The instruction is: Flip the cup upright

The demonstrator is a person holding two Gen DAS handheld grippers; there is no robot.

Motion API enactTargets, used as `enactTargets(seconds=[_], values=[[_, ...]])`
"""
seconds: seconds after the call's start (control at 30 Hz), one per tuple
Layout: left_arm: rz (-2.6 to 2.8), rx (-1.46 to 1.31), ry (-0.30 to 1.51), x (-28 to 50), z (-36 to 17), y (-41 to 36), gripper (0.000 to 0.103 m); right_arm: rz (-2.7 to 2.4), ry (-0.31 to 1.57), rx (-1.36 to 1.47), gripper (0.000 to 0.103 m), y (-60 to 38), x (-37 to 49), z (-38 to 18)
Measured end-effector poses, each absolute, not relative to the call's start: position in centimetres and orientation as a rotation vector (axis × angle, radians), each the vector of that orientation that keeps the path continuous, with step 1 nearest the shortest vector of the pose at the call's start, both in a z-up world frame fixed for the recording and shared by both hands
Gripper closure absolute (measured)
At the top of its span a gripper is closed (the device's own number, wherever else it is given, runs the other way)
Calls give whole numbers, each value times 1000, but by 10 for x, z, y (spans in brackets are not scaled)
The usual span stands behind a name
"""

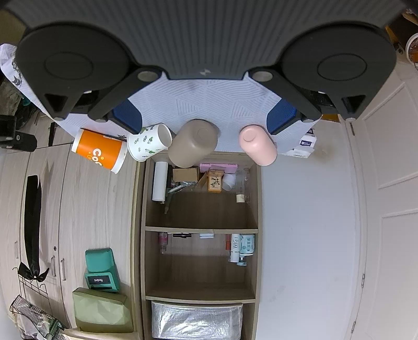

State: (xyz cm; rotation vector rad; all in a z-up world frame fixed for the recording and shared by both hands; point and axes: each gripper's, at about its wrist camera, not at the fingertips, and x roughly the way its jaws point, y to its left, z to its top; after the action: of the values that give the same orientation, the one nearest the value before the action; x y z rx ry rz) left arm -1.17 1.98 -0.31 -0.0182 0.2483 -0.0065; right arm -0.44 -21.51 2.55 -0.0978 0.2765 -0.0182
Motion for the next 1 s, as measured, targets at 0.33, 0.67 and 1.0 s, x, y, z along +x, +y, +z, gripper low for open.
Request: enactTargets(seconds=[0.33, 0.67, 1.0], values=[[-7, -15, 255, -11, -6, 17, 0, -19, 280, -105, 2, -215, -3, 24], [-27, -42, 247, -11, -2, 18, 0, -20, 289, -107, 2, -217, -1, 23], [12, -38, 253, -11, -1, 20, 0, -21, 302, -113, 2, -216, 2, 21]])
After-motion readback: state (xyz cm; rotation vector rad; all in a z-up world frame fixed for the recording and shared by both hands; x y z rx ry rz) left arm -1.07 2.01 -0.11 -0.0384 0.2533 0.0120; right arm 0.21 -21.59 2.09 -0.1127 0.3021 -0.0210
